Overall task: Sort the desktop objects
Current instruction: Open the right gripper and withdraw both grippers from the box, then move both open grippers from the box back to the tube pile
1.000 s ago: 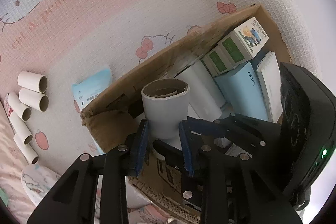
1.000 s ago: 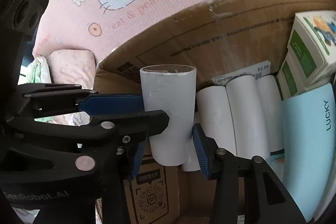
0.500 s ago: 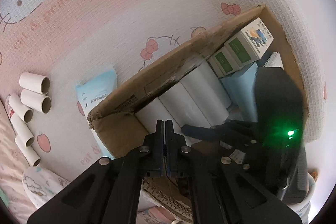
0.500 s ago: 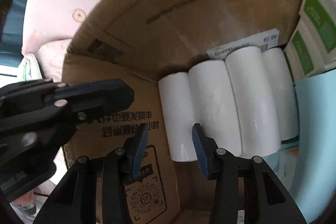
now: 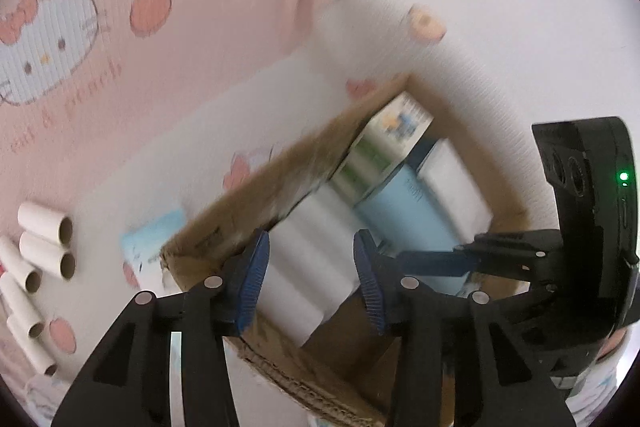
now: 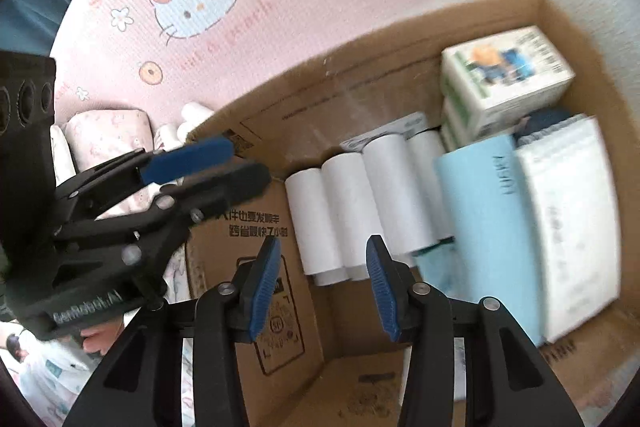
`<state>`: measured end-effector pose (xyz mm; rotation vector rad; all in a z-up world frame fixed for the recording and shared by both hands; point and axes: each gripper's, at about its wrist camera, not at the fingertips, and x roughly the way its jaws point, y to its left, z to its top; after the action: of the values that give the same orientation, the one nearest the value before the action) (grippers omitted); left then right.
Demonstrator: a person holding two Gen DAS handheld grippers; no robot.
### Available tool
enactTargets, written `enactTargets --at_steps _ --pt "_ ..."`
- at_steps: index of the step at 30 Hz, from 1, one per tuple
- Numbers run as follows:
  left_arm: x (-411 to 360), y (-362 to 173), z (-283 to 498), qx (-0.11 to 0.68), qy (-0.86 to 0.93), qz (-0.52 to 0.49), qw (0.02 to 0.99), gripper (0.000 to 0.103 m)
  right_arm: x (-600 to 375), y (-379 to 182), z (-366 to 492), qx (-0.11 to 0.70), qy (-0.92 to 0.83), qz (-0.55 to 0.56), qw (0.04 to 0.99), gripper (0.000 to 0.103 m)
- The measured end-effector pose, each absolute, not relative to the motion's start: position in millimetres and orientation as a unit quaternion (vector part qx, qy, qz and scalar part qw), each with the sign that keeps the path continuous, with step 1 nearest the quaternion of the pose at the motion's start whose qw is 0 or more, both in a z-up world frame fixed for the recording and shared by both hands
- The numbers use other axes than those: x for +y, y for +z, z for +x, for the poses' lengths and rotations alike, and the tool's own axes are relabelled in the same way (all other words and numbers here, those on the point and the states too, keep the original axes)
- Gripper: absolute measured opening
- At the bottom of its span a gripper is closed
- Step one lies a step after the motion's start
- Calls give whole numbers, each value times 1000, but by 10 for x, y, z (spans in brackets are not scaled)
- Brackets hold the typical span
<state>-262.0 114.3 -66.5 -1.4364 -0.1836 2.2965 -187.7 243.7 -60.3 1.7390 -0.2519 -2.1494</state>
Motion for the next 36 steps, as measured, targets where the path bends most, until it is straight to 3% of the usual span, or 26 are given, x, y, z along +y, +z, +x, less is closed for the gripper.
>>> enactTargets --at_steps 6,7,8,9,18,22,26,36 --pt "988 -526 -2502 -108 851 -466 217 47 2408 -440 -1646 -30 -775 612 153 53" --pt "973 -512 -2485 -112 854 -461 214 33 2373 -421 -1602 -16 -776 612 150 54" --pt "945 -493 -2454 -109 860 -456 204 9 2331 -405 -1565 -4 -776 612 149 54" --pt "928 -487 -2427 -99 864 -456 191 5 2293 -390 -1533 4 -776 613 149 54" --pt "565 -501 -1920 -74 914 -351 189 5 2188 -153 -1207 60 -784 596 163 55" --pt "363 -623 -1743 -98 928 -311 178 5 2067 -44 -1093 78 -798 578 151 55" --pt "211 -851 -1694 -115 928 -309 172 5 1926 -4 -1089 81 -819 554 123 56" --pt "-334 -1514 -1768 -99 937 -330 54 5 1305 7 -1147 122 -821 544 124 56"
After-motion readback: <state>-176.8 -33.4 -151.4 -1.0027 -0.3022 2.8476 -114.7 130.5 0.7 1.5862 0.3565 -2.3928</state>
